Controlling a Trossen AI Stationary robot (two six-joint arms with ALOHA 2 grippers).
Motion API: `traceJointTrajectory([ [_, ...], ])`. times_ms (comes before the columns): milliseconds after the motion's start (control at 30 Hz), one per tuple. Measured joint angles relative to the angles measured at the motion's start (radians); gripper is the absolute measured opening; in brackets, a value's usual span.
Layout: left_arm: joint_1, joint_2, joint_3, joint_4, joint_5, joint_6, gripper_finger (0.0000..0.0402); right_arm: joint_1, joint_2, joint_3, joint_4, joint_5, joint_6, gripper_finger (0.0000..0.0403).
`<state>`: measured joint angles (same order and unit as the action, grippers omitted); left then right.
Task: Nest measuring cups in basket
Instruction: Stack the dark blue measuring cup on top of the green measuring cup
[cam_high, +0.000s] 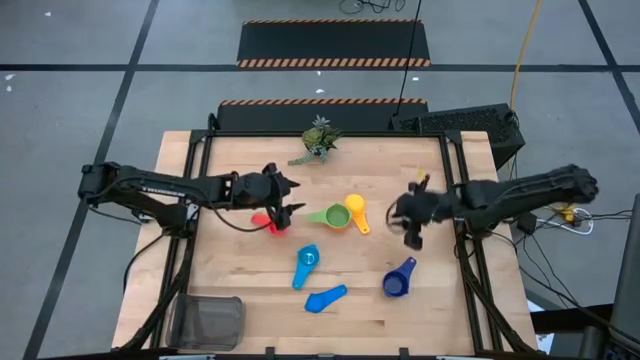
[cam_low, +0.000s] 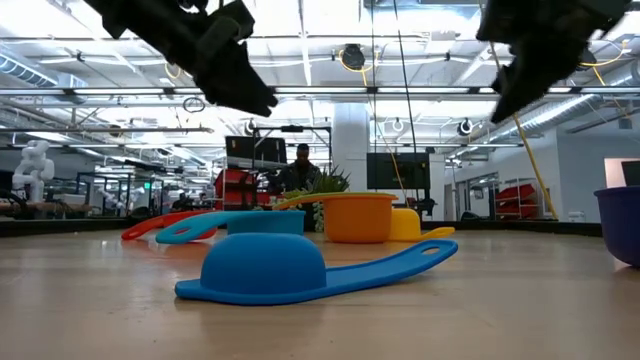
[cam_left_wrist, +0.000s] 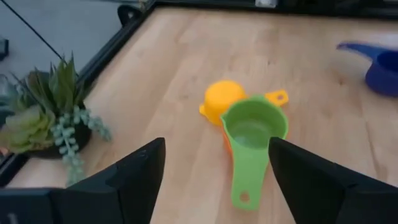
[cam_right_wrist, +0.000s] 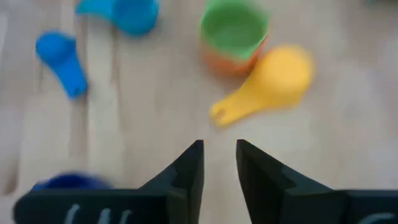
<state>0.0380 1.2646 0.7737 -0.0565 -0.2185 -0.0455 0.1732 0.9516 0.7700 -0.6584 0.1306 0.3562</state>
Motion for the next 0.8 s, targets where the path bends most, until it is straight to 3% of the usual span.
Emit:
traceJointTrajectory([
  [300, -0.035, 0.003, 0.0, 0.006, -0.002, -0.039, 0.0235, 0.288, 0.118, 0.0, -0.005, 0.088, 0.272, 0.0128],
  [567, -0.193, 0.003, 0.005, -0.002, 0.016, -0.125, 0.0212, 0.545, 0.153, 0.0, -0.004, 0.132, 0.557, 0.0128],
  [800, -0.311, 0.003, 0.1, -0.048, -0.003, -0.116, 0.0192, 0.718, 0.23, 0.0, -0.012, 0.131, 0.722, 0.0128],
])
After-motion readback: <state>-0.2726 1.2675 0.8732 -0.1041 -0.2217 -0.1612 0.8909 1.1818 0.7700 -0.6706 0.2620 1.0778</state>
